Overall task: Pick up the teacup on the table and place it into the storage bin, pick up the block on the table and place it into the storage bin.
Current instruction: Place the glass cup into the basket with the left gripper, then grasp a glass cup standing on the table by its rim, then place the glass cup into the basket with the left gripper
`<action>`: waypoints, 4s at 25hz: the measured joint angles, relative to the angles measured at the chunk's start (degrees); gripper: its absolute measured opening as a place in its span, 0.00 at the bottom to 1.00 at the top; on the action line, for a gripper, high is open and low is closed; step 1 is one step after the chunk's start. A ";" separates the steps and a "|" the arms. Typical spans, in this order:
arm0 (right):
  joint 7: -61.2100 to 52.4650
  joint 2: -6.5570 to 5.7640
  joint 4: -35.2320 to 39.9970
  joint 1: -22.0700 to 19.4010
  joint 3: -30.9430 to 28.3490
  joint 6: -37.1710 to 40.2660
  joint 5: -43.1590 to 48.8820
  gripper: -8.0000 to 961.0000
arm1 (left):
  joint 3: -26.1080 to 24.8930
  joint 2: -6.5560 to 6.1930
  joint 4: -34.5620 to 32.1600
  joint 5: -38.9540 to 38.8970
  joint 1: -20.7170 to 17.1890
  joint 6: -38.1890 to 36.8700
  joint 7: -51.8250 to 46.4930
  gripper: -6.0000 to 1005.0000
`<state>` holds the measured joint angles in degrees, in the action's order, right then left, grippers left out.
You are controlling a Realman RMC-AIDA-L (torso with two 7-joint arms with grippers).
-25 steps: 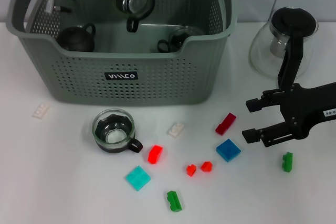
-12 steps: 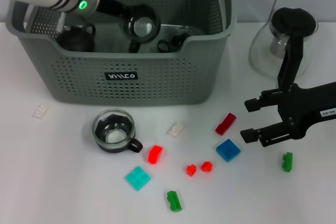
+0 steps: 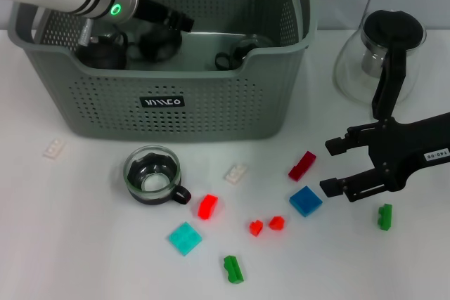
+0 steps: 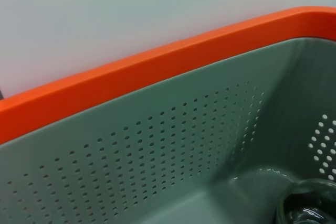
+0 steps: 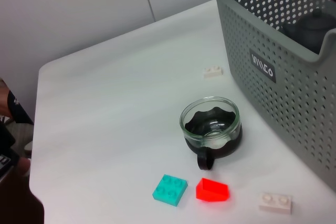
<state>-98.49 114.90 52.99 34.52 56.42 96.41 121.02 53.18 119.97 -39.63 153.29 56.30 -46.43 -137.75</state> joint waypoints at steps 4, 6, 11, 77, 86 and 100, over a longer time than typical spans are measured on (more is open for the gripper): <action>0.09 0.05 0.00 0.02 -0.08 -0.13 0.01 0.90 | -0.31 0.00 -3.49 -0.27 -1.13 -1.82 -0.40 0.57; 0.11 0.02 0.00 0.01 -0.09 -0.28 0.01 0.90 | -0.43 0.31 -9.26 -1.09 -2.80 -4.86 -1.47 0.63; 0.18 -0.30 0.00 -0.13 -0.09 -0.87 0.01 0.90 | -0.65 1.06 -27.58 -11.17 -9.01 -17.52 -1.08 0.72; -0.07 1.56 -3.77 0.55 -2.28 -4.56 0.01 0.90 | 27.06 4.66 -30.32 2.90 -26.22 -37.14 34.40 0.75; -0.03 1.56 -3.78 0.48 -2.28 -4.57 0.01 0.90 | 26.73 4.53 -30.11 2.82 -25.69 -37.64 33.30 0.45; 0.16 1.24 -3.78 0.01 -2.28 -4.46 0.00 0.90 | 23.99 4.51 -35.03 -3.09 -25.35 -46.77 31.72 0.05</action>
<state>-98.33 116.14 49.21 34.54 54.15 91.95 121.02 77.17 124.48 -74.66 150.19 30.96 -93.20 -106.03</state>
